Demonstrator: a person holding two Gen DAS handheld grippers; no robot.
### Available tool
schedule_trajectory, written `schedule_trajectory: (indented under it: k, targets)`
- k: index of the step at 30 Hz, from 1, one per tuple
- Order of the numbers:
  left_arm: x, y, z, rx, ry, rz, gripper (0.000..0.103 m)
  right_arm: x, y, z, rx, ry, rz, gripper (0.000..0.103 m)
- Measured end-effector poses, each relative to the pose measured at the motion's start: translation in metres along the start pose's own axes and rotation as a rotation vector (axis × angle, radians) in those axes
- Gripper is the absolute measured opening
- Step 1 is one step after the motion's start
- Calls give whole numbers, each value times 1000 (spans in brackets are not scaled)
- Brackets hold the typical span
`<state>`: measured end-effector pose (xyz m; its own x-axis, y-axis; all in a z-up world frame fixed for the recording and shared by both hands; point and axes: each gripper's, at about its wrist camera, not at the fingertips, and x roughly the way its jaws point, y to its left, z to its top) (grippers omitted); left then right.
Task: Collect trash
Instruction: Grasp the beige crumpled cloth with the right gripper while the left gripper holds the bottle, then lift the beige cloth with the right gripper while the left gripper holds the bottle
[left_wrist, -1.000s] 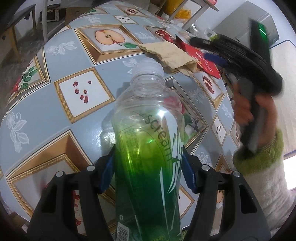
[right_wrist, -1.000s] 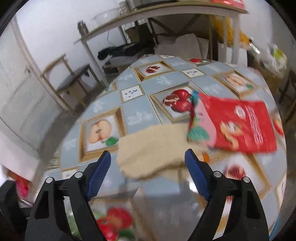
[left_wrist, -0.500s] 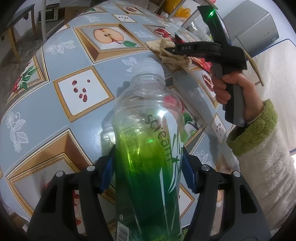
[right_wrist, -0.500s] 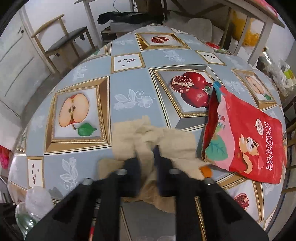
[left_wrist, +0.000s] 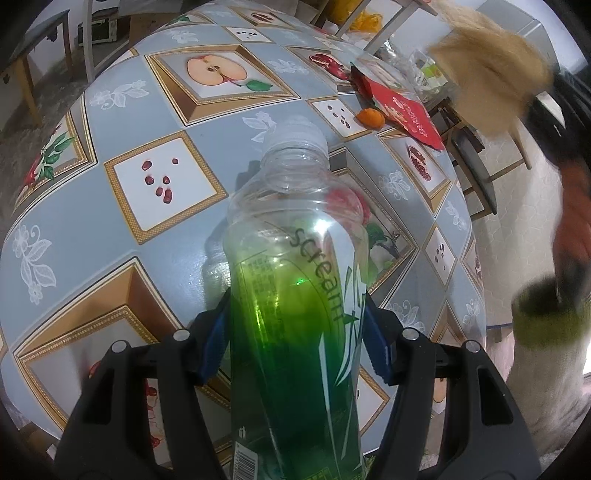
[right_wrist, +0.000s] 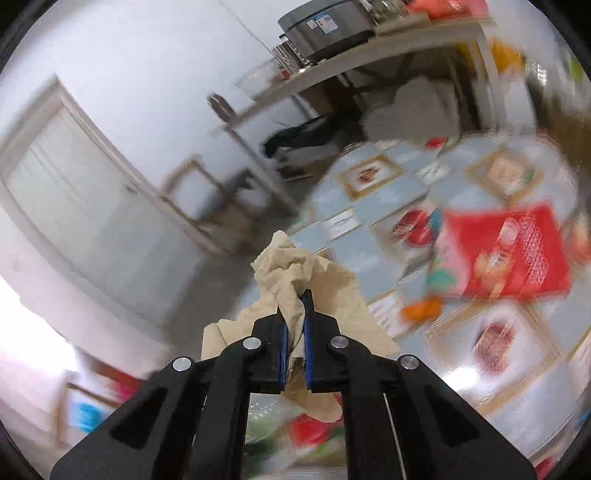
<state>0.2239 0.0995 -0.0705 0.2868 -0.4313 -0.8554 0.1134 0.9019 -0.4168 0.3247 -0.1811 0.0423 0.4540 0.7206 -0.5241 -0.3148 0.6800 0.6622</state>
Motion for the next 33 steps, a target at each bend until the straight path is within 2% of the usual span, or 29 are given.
schedule_trajectory:
  k: [3,5,7,10,13,16,17,18,19,20,24,28,29,32,33]
  targets:
    - [1,0,1,2,4,0,60,-12,-22,-40,162,45,162,7]
    - [1,0,2,2,10,-1,60,-11,-38,-68,235,83,170,7]
    - [3,1,3,6,12,-1,60,-5,-55,-98,250,125,57,8]
    - [4,-1,4,14,17,5,60,4,-74,-132,226,174,-171,10]
    - [5,-3,5,15,18,12,60,6,-77,-148,156,173,-347,11]
    - [6,-4,5,17,19,17,60,5,-67,-152,63,157,-414,20]
    - [7,-4,6,18,20,19,60,5,-64,-152,38,157,-435,25]
    - [7,-5,6,20,22,23,60,6,-59,-153,-3,160,-476,36]
    - [7,-6,6,22,22,25,60,6,-54,-154,-41,158,-515,43]
    - [8,-6,6,24,23,26,60,5,-49,-155,-76,155,-545,45]
    - [7,-6,6,25,23,27,60,-3,-37,-157,-135,140,-576,63]
    - [8,-8,6,34,25,37,61,4,-43,-163,-115,173,-585,69]
    - [8,-8,6,34,25,38,61,6,-40,-167,-145,164,-600,69]
    - [9,-9,6,38,22,47,60,19,-32,-173,-209,179,-671,68]
    - [8,-10,6,41,17,49,60,19,-31,-173,-201,174,-671,66]
